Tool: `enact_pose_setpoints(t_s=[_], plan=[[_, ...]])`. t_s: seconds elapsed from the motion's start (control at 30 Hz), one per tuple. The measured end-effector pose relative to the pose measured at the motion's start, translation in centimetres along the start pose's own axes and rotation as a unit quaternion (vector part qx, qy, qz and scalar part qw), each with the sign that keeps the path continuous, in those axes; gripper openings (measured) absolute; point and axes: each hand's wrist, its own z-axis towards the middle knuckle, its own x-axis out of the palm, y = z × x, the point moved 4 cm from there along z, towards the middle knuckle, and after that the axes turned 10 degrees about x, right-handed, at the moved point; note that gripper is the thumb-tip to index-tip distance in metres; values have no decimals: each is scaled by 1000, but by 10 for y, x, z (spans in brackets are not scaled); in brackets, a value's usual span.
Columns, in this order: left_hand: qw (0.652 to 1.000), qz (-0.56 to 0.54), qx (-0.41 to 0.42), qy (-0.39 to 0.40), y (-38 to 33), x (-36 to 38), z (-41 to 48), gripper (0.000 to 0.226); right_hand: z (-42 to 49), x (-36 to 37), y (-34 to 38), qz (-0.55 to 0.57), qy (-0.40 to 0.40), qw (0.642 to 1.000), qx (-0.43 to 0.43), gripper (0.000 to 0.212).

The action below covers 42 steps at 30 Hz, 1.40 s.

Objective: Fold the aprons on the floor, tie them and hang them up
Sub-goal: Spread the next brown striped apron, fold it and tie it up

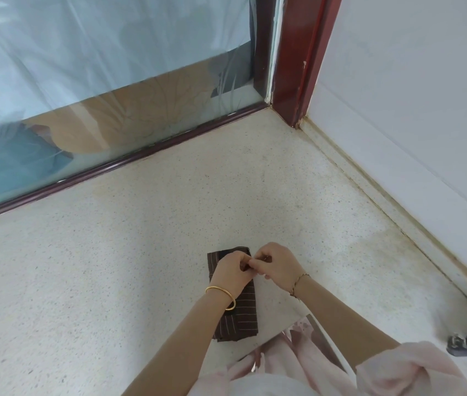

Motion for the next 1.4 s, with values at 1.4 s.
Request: enact_pose_setpoints(t_s=[1.4], plan=[[984, 24, 42, -174, 2, -12, -10, 23, 7, 24, -6, 284, 78, 943, 157, 9]])
